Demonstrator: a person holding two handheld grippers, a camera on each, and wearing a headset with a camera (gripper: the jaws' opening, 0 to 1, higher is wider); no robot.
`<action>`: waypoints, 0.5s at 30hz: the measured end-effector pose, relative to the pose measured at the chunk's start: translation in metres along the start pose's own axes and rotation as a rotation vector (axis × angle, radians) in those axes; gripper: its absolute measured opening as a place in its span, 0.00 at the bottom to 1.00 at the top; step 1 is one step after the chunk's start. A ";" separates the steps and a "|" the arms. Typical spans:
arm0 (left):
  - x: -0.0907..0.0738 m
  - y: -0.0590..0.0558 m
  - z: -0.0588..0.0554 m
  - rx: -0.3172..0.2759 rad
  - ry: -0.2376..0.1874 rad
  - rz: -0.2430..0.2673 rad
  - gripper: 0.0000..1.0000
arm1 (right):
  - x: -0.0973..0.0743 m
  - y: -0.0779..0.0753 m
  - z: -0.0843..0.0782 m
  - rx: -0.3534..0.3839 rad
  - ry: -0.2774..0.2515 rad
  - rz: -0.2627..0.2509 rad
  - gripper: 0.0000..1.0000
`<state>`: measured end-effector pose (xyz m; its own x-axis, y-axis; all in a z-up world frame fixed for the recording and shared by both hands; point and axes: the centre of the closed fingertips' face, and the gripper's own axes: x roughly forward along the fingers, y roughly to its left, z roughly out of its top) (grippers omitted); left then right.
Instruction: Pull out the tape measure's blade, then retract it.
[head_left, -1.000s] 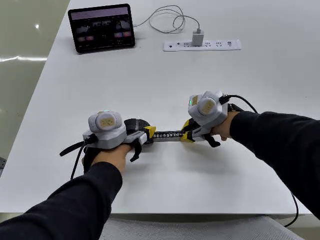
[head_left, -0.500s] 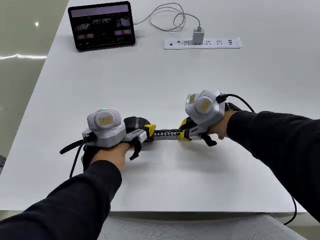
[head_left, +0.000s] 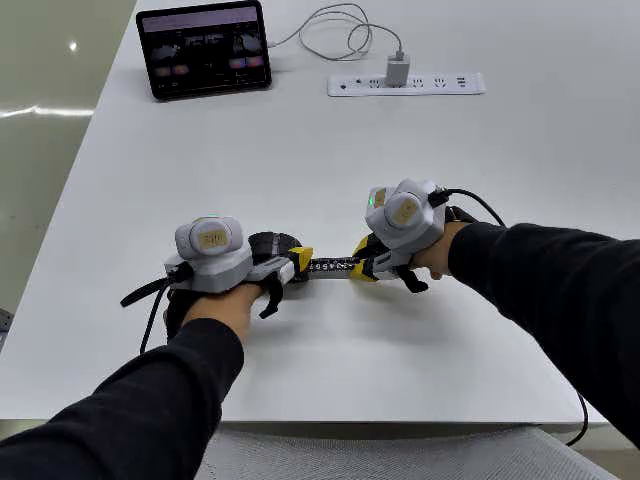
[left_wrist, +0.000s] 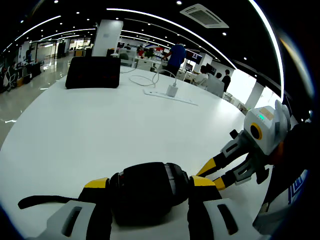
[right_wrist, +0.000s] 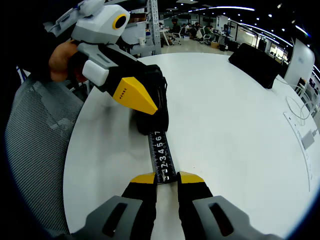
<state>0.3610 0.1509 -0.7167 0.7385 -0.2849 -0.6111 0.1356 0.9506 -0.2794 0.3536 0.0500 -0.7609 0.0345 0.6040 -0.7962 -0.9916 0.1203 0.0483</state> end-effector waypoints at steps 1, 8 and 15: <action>0.000 0.000 0.000 0.000 -0.001 0.000 0.57 | 0.000 0.000 0.000 0.001 0.000 0.001 0.11; 0.001 0.001 0.000 -0.001 0.000 -0.001 0.57 | 0.003 0.001 0.004 -0.003 -0.003 0.005 0.11; 0.001 0.001 0.000 -0.003 0.001 -0.004 0.57 | 0.005 0.003 0.008 0.006 -0.016 0.010 0.11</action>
<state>0.3616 0.1518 -0.7172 0.7373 -0.2886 -0.6108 0.1365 0.9491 -0.2837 0.3517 0.0603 -0.7600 0.0270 0.6176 -0.7860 -0.9911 0.1188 0.0593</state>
